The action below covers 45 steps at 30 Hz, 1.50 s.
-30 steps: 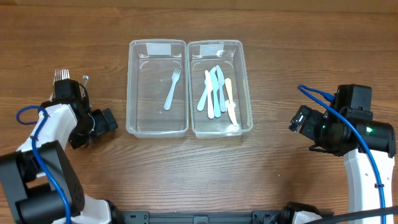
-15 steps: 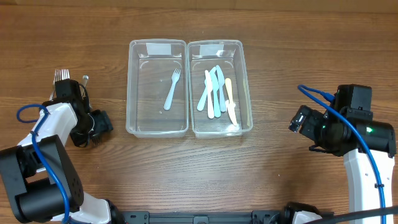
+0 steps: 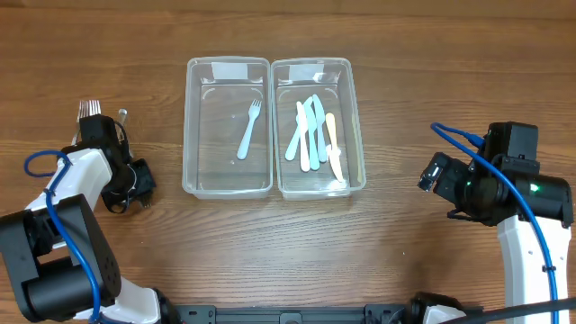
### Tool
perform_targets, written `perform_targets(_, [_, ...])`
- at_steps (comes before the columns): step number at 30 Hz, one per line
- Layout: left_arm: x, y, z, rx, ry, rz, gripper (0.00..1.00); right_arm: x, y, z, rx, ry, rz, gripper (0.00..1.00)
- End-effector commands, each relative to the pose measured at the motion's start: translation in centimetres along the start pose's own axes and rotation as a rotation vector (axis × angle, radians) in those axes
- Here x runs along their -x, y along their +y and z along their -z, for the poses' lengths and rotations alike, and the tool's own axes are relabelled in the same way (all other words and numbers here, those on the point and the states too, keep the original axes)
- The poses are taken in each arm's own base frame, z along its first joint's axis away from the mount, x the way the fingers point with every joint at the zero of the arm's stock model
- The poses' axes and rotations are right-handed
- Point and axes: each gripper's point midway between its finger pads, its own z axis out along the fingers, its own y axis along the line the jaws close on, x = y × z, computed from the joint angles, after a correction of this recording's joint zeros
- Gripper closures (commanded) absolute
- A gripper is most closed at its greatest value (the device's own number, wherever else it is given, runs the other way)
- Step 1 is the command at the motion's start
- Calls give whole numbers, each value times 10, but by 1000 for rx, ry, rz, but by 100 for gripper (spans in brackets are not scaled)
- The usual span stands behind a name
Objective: Pack container
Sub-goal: 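Lower the left gripper onto a metal fork and grasp it, then carry the metal fork into the left container and release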
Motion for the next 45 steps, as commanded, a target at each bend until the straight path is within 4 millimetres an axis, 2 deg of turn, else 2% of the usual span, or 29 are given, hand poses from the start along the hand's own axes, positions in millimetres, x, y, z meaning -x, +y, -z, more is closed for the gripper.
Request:
perform_targets(1, [-7,-1,-9,-19,36,5,83,2,0,1,2,-6,4,0])
perform_targets(4, [-4,-3,-2,-19,36,3,92,2,1,1,2,-7,4,0])
perform_targets(8, [13,-16,34,-32,-20,-28,95,2,1,1,2,-7,4,0])
perform_targets(11, [30,-34,80,-58,-129,-73,95,2,1,1,2,-7,4,0])
perform_targets(12, [36,-45,106,-72,-186,-101,95,2,1,1,3,-7,4,0])
perform_targets(14, [40,-59,142,-89,-262,-143,95,2,1,1,3,-7,4,0])
perform_targets(15, [41,-69,162,-101,-308,-173,95,2,1,1,3,-9,3,0])
perform_targets(17, [38,-91,190,-135,-374,-232,94,3,1,1,5,-13,4,0])
perform_targets(19, [28,-119,205,-173,-412,-315,94,4,1,1,5,-14,4,0])
perform_targets(22, [11,-150,197,-197,-375,-396,94,4,1,1,5,-14,4,0])
perform_targets(24, [1,-168,184,-197,-333,-450,94,4,1,1,5,-14,4,0])
perform_targets(25, [-6,-184,168,-191,-293,-494,95,4,1,1,6,-14,4,0])
perform_targets(28, [-14,-205,133,-168,-215,-553,95,3,1,1,6,-13,4,0])
perform_targets(31, [-20,-216,89,-130,-117,-582,96,3,1,1,5,-10,3,0])
perform_targets(34, [-26,-218,54,-113,-27,-584,96,2,2,1,11,-8,3,0])
perform_targets(36, [-28,-217,38,-95,12,-583,95,2,2,1,11,-8,4,0])
perform_targets(38, [-29,-216,34,-90,21,-583,85,2,2,1,11,-8,3,0])
perform_targets(41, [-23,-221,42,-101,0,-586,57,2,2,1,11,-8,4,0])
perform_targets(42, [-20,-223,47,-104,-7,-590,53,2,2,1,11,-8,4,0])
perform_targets(43, [-13,-229,65,-109,-28,-603,45,2,2,1,11,-8,4,0])
perform_targets(45, [-2,-231,89,-89,-60,-606,37,2,2,1,11,-8,4,0])
